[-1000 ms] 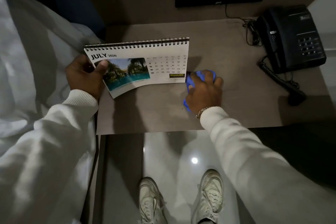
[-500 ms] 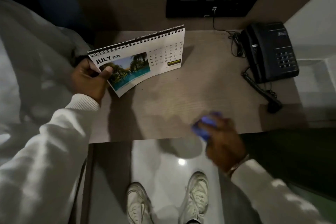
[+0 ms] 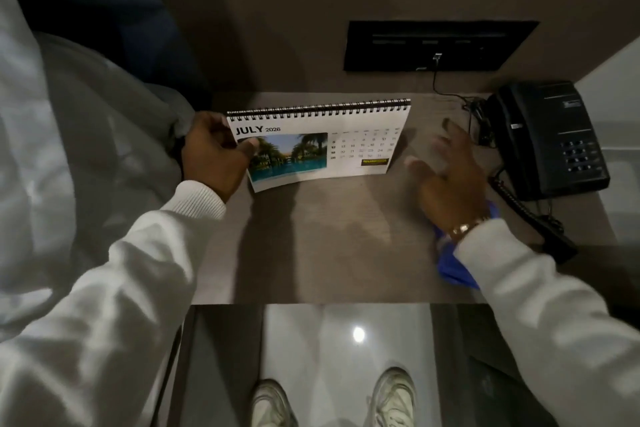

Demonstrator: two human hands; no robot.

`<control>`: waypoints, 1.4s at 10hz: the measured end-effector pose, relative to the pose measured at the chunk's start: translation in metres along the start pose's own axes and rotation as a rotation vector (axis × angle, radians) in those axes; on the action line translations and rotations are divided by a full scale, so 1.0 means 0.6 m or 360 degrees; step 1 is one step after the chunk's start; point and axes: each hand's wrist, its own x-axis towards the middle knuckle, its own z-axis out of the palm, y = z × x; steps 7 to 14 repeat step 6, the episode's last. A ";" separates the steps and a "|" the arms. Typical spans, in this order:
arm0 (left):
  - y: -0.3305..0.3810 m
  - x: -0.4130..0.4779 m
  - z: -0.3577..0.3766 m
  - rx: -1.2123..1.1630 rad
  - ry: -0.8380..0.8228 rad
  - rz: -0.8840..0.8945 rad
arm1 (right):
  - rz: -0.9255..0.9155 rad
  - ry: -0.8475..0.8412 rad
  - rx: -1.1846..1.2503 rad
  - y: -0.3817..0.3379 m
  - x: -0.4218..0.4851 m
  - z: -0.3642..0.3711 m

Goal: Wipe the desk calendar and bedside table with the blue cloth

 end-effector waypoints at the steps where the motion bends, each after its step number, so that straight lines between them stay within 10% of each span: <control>1: 0.012 0.014 0.003 -0.0045 -0.0019 -0.0048 | 0.0031 -0.0153 0.0259 -0.041 0.044 0.036; 6: 0.099 0.066 -0.020 0.0689 -0.0251 0.0243 | -0.0009 0.0203 0.0871 -0.110 0.043 -0.016; 14: 0.099 0.066 -0.020 0.0689 -0.0251 0.0243 | -0.0009 0.0203 0.0871 -0.110 0.043 -0.016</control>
